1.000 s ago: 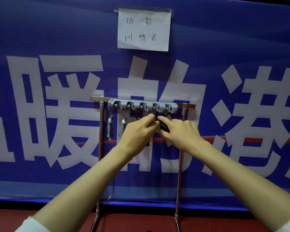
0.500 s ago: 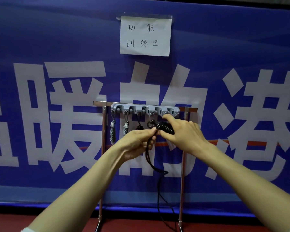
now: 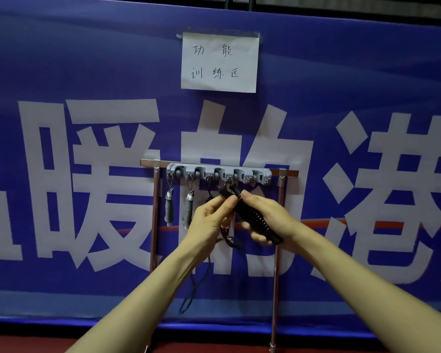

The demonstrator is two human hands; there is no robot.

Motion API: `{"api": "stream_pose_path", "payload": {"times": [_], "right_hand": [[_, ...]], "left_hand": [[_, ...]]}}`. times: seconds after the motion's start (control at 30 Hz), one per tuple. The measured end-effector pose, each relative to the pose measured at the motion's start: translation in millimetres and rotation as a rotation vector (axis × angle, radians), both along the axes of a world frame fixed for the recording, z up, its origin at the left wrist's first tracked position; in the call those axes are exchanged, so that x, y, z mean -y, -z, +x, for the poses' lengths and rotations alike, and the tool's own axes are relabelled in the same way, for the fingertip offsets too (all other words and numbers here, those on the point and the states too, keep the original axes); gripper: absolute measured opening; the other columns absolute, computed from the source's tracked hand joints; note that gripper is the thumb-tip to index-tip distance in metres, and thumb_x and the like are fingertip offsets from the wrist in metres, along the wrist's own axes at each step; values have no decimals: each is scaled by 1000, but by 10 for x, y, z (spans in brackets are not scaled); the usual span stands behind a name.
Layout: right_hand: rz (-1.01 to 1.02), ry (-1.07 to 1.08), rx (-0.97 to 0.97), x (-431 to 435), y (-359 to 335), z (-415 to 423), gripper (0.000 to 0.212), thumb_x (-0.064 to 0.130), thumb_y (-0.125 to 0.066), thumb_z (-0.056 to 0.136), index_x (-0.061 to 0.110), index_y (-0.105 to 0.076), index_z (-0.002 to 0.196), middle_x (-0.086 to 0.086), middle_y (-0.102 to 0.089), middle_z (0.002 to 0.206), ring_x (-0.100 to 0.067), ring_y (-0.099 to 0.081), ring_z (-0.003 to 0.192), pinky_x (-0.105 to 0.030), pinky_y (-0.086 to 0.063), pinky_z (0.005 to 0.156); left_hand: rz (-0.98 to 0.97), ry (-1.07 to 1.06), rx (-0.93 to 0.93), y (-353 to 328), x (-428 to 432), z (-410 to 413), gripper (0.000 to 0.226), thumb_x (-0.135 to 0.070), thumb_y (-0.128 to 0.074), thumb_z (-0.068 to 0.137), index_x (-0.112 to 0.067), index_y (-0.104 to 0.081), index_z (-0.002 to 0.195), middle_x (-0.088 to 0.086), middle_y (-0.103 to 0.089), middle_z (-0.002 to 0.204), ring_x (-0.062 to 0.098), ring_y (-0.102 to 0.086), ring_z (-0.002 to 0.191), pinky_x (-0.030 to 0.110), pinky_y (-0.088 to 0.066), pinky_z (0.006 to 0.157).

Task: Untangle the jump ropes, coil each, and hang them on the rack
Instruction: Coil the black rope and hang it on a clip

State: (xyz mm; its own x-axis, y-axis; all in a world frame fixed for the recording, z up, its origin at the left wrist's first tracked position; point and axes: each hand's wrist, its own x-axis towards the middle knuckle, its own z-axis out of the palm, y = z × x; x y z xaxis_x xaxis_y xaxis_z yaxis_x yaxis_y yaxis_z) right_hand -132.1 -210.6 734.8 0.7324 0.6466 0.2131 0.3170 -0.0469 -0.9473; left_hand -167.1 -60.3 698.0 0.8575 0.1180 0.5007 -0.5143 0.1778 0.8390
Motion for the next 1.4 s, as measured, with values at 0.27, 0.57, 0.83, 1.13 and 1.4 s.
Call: {"api": "stream_pose_path", "payload": {"times": [0.27, 0.57, 0.83, 1.13, 1.4], "right_hand": [[-244, 436, 528, -143, 122, -37, 66, 83, -28, 77, 25, -58, 88, -2, -64, 66, -18, -63, 58, -41, -57, 62], [-258, 267, 355, -57, 144, -19, 71, 70, -31, 87, 6, -61, 91, -10, -62, 56, -27, -59, 44, -27, -47, 39], [-225, 179, 129, -53, 218, 19, 70, 67, -44, 87, -2, -60, 90, -12, -57, 54, -21, -50, 40, -23, -42, 36], [-254, 207, 165, 69, 332, 94, 61, 70, -49, 80, 13, -67, 79, -13, -58, 56, -21, -49, 42, -26, -42, 42], [-296, 150, 232, 140, 236, 64, 61, 71, -49, 76, 10, -62, 77, -13, -58, 58, -24, -50, 44, -28, -42, 44]], "left_hand": [[-103, -131, -15, -44, 127, 6, 25, -23, -58, 95, -11, -58, 73, -11, -46, 46, 0, -40, 43, 15, -36, 51], [98, -16, -152, 33, -73, -20, 34, -32, -57, 95, -14, -51, 66, 0, -42, 53, 6, -28, 42, 16, -21, 42], [128, 97, -133, 140, -98, -6, 23, -26, -49, 100, -15, -53, 80, -6, -40, 56, 5, -30, 48, 16, -23, 47], [256, 355, -410, 276, -271, -10, 28, -34, -47, 98, -10, -60, 101, -1, -46, 66, 9, -43, 59, 23, -40, 68], [247, 388, -413, 409, -382, 80, 17, -27, -63, 87, -16, -75, 82, -2, -55, 72, 7, -47, 70, 21, -37, 71]]}}
